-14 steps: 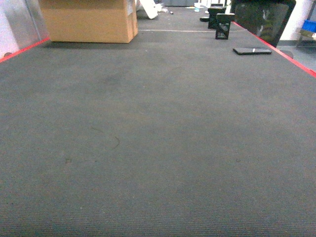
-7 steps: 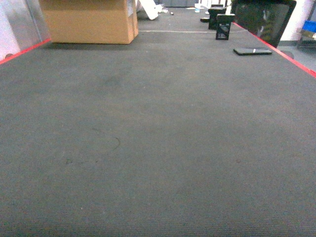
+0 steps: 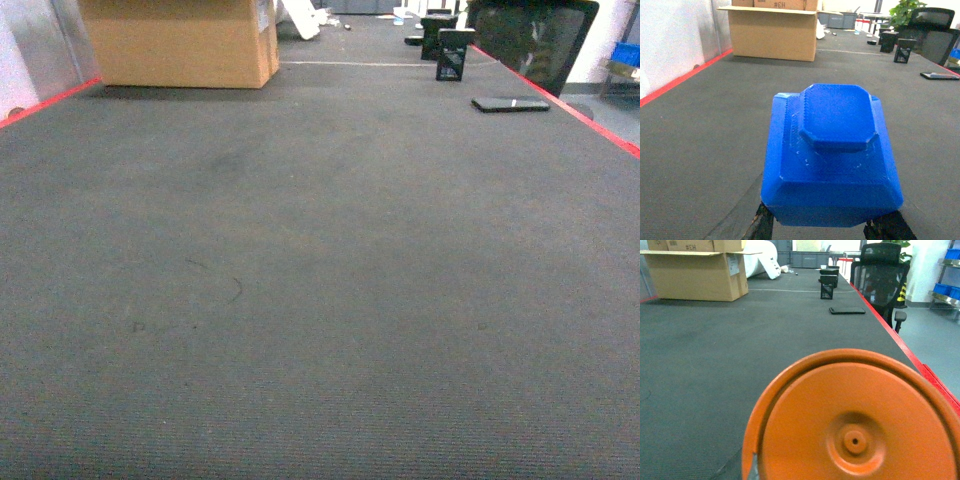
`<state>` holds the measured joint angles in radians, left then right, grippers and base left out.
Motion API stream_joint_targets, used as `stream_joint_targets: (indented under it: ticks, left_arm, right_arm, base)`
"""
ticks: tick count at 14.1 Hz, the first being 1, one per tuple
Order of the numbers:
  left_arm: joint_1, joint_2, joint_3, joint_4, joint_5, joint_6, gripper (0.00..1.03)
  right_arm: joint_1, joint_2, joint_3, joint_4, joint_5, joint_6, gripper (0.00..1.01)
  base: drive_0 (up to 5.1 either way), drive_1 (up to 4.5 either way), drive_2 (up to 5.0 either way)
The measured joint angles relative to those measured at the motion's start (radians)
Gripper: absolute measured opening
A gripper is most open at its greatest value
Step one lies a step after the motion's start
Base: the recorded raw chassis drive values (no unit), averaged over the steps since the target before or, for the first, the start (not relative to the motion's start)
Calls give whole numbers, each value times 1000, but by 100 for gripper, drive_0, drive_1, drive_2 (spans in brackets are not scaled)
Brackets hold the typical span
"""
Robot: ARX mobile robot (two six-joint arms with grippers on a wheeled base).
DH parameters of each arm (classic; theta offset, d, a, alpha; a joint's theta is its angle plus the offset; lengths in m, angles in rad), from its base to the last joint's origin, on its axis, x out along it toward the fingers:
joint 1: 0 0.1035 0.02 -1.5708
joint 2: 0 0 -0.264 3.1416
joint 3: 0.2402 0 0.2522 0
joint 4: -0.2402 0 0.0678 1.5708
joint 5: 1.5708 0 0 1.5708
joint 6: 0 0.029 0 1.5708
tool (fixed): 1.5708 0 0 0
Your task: Sort blue parts and orange caps into right shelf containers
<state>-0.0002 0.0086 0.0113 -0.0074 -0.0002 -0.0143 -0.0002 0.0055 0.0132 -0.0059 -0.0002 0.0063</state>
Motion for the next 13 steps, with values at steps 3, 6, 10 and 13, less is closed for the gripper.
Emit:
stream_joint_targets:
  ticks: [3, 6, 10, 13]
  left_arm:
    - [0, 0, 0, 0, 0, 0, 40]
    - [0, 0, 0, 0, 0, 0, 40]
    - [1, 0, 0, 0, -2, 0, 40]
    - [1, 0, 0, 0, -2, 0, 40]
  right_arm:
    - [0, 0, 0, 0, 0, 0, 44]
    - [0, 0, 0, 0, 0, 0, 44]
    - [0, 0, 0, 0, 0, 0, 44]
    - [0, 0, 0, 0, 0, 0, 44]
  base:
    - [0, 0, 0]
    - [0, 0, 0]
    - [-42, -42, -42]
    - [-55, -55, -55]
